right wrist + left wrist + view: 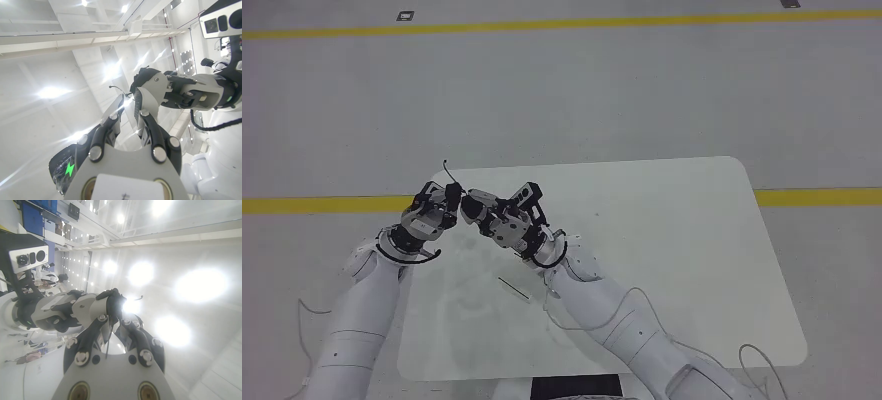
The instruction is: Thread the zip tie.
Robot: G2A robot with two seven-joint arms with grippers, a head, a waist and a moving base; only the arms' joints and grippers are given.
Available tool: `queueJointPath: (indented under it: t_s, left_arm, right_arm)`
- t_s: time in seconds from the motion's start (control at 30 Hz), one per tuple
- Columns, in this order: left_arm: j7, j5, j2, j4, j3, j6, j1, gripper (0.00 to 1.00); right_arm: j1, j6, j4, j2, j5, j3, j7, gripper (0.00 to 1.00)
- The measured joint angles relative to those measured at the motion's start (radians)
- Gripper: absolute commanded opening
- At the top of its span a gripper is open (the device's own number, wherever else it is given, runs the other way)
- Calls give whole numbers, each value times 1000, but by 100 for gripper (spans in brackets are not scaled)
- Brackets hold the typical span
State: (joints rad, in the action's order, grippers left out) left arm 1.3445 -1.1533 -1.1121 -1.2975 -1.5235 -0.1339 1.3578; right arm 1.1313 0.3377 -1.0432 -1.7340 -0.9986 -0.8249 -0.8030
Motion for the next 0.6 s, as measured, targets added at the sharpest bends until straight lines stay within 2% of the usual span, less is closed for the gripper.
queueJointPath:
  t_s: [0.17, 0.27, 0.3, 0.6]
  left_arm:
    - [0, 0, 0, 0, 0, 0, 0, 0]
    - [0, 0, 0, 0, 0, 0, 0, 0]
    - [0, 0, 0, 0, 0, 0, 0, 0]
    - [0, 0, 0, 0, 0, 0, 0, 0]
  right_arm:
    - [2, 0, -2, -2, 7, -4, 1, 12]
    - [3, -2, -3, -3, 9, -5, 0, 1]
    - [3, -2, -3, -4, 9, -6, 0, 0]
    - [3, -6, 7, -6, 26, -13, 0, 0]
